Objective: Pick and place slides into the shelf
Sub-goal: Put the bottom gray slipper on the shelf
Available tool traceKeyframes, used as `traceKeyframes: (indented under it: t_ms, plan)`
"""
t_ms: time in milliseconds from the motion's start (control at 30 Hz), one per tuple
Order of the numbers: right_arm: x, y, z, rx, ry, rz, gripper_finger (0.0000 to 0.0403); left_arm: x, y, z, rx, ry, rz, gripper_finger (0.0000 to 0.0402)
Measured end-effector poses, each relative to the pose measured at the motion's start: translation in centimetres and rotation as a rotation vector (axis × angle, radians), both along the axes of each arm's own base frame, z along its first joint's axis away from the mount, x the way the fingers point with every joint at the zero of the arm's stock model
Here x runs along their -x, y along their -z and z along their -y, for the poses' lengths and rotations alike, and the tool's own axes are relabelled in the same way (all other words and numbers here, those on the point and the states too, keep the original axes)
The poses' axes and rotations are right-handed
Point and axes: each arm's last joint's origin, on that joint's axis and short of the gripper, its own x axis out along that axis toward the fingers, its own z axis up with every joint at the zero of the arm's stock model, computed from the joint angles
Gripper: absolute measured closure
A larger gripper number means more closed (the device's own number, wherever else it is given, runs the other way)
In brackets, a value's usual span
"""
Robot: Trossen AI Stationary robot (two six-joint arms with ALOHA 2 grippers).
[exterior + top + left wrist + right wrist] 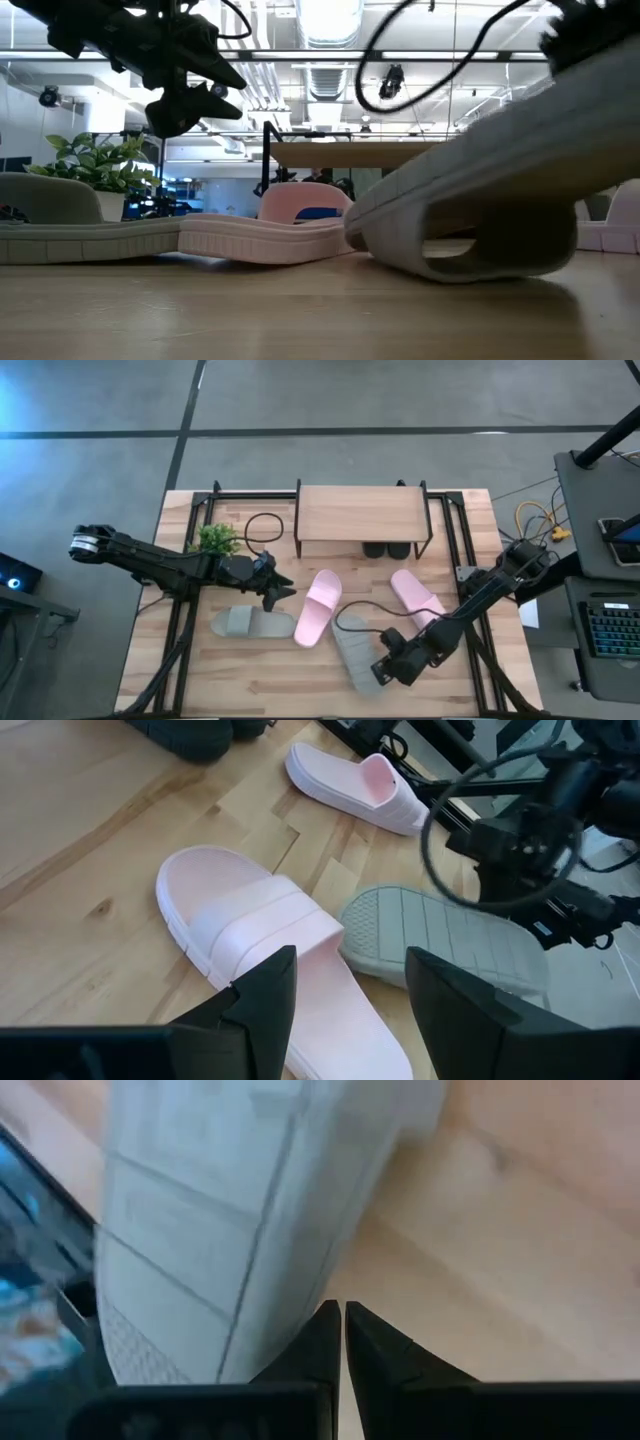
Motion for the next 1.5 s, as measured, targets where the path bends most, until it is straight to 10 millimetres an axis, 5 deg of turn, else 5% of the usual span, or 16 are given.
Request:
traceKeyframes:
  t_ms: [233, 1000, 1500]
  plan:
    - [-1.3, -0.8, 1.4, 0.078, 0.095, 0.120, 0.0390, 0.0, 0.0, 0.0, 0.008, 0.000, 0.001, 0.0228]
    - [-8.8, -5.4, 9.3, 0.319, -0.037, 0.331, 0.0390, 0.0, 0.0, 0.0, 0.009, -0.001, 0.001, 0.0228]
    - [-7.1, -4.4, 7.7, 0.165, -0.209, 0.164, 0.0390, 0.0, 0.0, 0.1, 0.017, 0.017, -0.001, 0.0228]
